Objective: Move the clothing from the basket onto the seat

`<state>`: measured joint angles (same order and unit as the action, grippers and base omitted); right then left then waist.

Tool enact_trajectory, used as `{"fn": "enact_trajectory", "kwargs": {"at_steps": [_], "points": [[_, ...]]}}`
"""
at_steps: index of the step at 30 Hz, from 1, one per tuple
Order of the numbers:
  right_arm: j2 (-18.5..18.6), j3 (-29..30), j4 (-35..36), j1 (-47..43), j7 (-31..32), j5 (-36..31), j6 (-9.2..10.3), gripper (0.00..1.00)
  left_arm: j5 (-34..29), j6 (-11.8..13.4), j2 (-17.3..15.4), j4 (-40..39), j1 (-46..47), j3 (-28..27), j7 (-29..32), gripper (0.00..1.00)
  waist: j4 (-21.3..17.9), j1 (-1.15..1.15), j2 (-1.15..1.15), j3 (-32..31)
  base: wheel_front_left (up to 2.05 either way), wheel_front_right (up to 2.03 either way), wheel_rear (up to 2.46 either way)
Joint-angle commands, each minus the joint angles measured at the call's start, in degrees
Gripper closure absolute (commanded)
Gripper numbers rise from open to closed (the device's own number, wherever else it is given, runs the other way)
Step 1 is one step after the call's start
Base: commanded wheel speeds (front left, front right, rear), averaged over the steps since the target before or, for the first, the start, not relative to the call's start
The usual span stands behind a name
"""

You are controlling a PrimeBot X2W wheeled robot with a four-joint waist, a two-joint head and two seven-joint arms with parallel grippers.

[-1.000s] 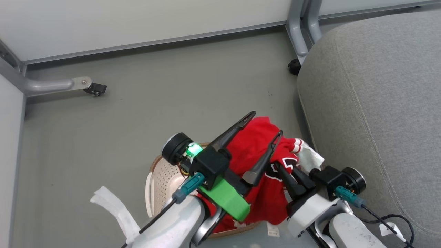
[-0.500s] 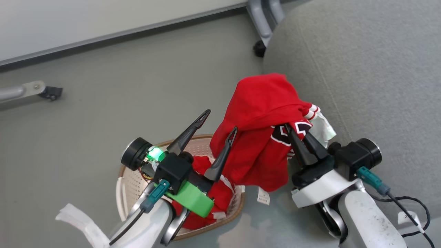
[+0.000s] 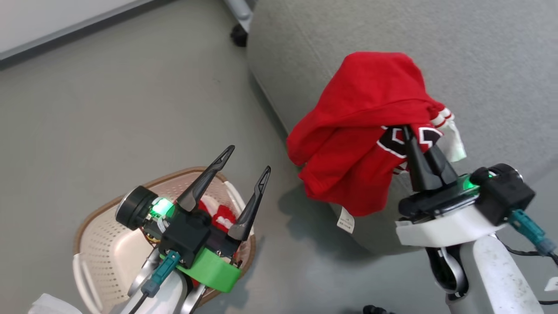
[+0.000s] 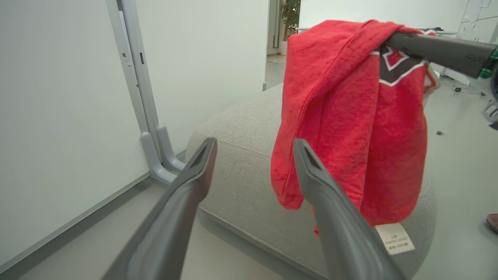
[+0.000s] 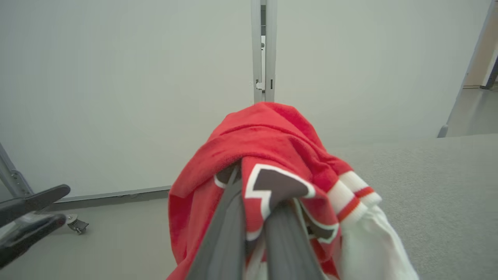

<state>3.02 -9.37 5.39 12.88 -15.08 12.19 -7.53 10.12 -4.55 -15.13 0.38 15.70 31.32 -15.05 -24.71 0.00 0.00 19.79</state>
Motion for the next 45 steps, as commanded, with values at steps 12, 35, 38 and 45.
{"fn": "enact_trajectory", "kwargs": {"at_steps": [12, 35, 38, 45], "points": [[-0.2, 11.1, 4.2, 4.5, -0.1, 9.4, 0.07, 1.0, -4.0, -2.0, -2.0, -1.2, 2.6, -0.4, -0.2, 0.0, -7.3, 0.0, 0.0, 13.2, 0.0, 0.0, 0.0], [3.2, 29.0, -22.8, 33.2, -0.1, 3.0, 0.08, 0.36, -6.4, -2.8, -5.2, -3.3, 15.0, 4.9, 0.0, 0.0, 3.2, 0.0, 0.0, 29.6, 0.0, 0.0, 0.0], [2.5, 30.5, -24.5, 32.0, -0.1, 1.0, 0.07, 0.0, -5.9, -2.5, -4.3, -2.2, 15.2, 5.1, -0.1, 0.0, 4.3, 0.0, 0.0, 28.5, 0.0, 0.0, 0.0], [0.4, 31.5, -19.9, 23.1, -0.1, -2.1, 0.08, 0.0, -4.8, -0.9, -1.4, -1.1, 14.1, 4.5, -0.2, 0.0, 6.7, 0.0, 0.0, 23.6, 0.0, 0.0, 0.0]]}}
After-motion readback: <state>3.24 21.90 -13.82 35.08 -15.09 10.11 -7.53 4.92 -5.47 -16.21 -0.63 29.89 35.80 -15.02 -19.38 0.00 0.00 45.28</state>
